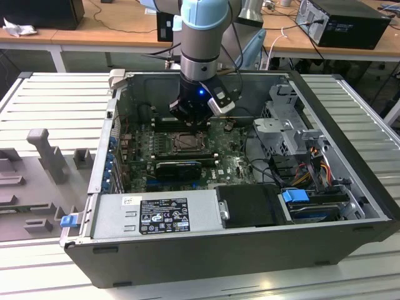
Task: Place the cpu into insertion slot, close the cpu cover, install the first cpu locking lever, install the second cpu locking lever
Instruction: 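Install the first cpu locking lever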
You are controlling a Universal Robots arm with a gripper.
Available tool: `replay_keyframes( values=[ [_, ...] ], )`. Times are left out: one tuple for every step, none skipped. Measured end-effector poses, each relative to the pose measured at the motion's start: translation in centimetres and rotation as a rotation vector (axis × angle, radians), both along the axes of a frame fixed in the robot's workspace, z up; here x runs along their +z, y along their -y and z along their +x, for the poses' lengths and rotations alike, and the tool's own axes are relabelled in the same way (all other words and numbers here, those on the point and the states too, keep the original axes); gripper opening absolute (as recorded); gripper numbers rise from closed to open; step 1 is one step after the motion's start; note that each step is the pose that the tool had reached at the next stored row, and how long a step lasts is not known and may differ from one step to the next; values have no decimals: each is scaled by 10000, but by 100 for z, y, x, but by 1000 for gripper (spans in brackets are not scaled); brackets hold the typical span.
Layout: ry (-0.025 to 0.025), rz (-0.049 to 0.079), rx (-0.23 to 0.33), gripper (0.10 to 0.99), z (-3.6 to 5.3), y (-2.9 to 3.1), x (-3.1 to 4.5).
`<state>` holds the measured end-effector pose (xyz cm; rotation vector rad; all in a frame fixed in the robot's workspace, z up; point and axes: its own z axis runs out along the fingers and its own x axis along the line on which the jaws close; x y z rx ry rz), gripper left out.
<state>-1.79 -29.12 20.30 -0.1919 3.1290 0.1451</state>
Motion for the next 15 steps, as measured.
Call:
replay_keyframes(
  values=[
    [1,1,-1,106,0,0,0],
    [2,2,-1,106,0,0,0],
    [3,6,-1,106,0,-1,2],
    [3,7,-1,106,1,-1,3],
    [4,6,0,106,1,-1,6],
    [4,8,0,106,1,-1,8],
    [4,6,0,106,1,-1,11],
    [3,7,0,106,1,-1,12],
    [3,5,0,106,0,-1,12],
    [2,-6,0,106,1,-1,13],
    [1,-28,1,106,2,0,13],
    [1,-55,2,106,3,0,11],
    [1,-84,1,106,3,0,10],
    [0,-114,0,106,4,0,7],
    [1,-142,1,106,5,-1,4]
  ],
)
